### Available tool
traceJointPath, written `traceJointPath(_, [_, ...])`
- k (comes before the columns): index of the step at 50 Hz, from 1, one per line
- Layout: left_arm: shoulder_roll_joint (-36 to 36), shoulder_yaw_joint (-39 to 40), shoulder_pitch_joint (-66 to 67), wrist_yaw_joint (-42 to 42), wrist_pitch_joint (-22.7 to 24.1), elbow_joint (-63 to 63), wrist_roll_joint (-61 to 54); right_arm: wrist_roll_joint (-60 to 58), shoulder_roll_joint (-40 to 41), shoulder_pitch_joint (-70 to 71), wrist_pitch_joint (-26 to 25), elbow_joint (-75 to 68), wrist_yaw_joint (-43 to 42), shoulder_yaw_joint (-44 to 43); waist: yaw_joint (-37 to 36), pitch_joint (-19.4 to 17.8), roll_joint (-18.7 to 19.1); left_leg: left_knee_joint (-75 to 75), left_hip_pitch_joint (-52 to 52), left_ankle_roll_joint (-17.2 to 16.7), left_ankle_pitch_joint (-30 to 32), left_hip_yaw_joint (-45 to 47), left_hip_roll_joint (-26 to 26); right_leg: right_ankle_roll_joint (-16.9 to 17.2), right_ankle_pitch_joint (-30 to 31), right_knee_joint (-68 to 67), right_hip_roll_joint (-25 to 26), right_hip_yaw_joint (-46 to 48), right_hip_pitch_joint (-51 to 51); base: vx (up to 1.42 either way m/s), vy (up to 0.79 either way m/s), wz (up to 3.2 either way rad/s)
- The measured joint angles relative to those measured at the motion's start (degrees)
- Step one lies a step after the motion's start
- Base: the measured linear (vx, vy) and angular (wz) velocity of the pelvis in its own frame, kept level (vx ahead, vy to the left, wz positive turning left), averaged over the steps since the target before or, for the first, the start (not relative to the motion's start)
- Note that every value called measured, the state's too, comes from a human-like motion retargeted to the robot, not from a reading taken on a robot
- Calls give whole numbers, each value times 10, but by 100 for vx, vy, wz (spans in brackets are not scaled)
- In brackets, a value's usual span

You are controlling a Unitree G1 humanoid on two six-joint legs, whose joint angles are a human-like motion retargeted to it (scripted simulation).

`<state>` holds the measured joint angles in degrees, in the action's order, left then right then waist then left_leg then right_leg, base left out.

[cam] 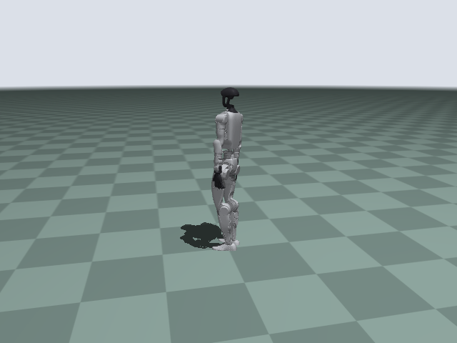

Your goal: In place motions

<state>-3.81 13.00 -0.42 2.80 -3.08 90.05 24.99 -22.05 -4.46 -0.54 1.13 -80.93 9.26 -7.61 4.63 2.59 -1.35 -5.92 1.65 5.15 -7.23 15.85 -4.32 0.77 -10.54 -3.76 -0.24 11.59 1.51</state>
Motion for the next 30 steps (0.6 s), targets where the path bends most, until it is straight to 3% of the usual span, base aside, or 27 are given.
traceJointPath(3, [0,12,4,9,-9,13,-8,17,4,6,-8,-3,-8,-5,-4,7,0,-3,4,2,0,6,2,-3,6,6,-1,11,0,1,-7,28])
traceJointPath(8, [3,13,4,18,-8,-22,-34,36,-2,14,0,-1,-5,2,-40,-22,-6,-21,4,5,-1,0,-4,-13,15,9,-4,19,-17,-3,-7,8])
traceJointPath(13, [7,6,-17,39,-5,-62,-30,-1,-20,17,-8,-26,-10,19,-29,-35,-2,-44,34,-3,-1,-30,-9,-6,10,15,-21,92,-28,-2,0,128])
traceJointPath(19, [10,-38,-28,57,11,-105,-11,20,-20,-4,-23,-51,-9,-10,-65,-31,-6,-28,19,-33,-24,139,31,5,-1,22,-47,210,-38,10,0,178])
traceJointPath(22, [6,-54,-19,60,21,-120,0,18,-15,-14,-27,-45,-16,-20,-77,-23,-8,-28,19,-40,-28,179,45,13,-14,19,-61,275,-45,21,7,191])
traceJointPath(30, [-10,-24,2,23,12,-77,4,0,-10,-14,-21,-17,-17,-2,-64,-8,4,-8,-9,-53,2,326,94,36,-62,-32,-80,409,-65,27,11,172])
